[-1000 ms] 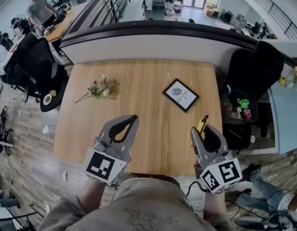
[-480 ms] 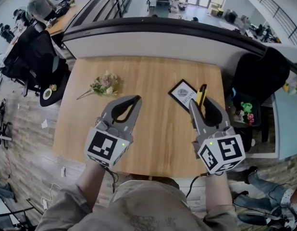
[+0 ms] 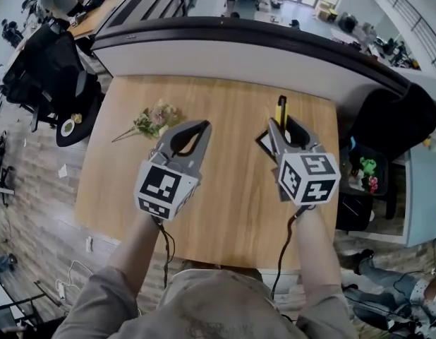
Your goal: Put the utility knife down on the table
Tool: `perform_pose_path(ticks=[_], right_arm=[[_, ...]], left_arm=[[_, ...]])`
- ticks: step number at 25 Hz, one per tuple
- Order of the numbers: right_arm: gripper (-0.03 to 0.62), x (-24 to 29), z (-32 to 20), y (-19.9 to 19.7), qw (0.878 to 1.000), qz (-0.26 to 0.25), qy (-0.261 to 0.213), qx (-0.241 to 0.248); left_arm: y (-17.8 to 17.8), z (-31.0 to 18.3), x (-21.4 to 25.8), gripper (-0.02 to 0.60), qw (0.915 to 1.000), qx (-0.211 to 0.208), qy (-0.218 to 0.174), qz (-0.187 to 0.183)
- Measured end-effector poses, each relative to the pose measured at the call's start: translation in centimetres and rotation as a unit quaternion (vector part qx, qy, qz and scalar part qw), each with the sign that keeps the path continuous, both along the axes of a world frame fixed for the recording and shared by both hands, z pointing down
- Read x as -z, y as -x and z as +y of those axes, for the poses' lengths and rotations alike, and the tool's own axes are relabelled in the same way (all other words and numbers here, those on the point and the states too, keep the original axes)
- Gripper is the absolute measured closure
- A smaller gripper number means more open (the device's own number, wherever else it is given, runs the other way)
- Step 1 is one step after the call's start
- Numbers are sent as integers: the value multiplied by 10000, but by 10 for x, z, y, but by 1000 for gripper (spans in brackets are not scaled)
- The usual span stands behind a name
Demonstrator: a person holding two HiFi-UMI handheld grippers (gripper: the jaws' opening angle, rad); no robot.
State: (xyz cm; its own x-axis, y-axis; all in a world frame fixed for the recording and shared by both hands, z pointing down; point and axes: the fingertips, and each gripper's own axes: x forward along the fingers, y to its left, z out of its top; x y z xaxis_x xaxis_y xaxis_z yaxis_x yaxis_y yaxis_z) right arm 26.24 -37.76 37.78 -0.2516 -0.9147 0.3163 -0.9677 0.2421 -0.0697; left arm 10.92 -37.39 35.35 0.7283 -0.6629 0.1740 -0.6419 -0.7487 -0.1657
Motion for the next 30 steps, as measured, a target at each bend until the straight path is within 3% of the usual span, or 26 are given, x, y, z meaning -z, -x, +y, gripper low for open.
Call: perform_pose_path(ticks=[8,19,25,30], right_arm=[[454,-116,-65,10,9931,-131,1162,44],[456,-266,-97,36,9650,162,2610,171],[454,-317,-119,40,9554,260,2934,185],[454,-343,-127,42,9500,292,3099,263]], left_arm=[[9,-47,-63,580,9983,307,471,-121],[22,-75,-170,580,9858,377,1583,-406],[24,-78,-213,580,9800,294,1799,-795],[20,-77,-226,580,9788,224,1882,-779]])
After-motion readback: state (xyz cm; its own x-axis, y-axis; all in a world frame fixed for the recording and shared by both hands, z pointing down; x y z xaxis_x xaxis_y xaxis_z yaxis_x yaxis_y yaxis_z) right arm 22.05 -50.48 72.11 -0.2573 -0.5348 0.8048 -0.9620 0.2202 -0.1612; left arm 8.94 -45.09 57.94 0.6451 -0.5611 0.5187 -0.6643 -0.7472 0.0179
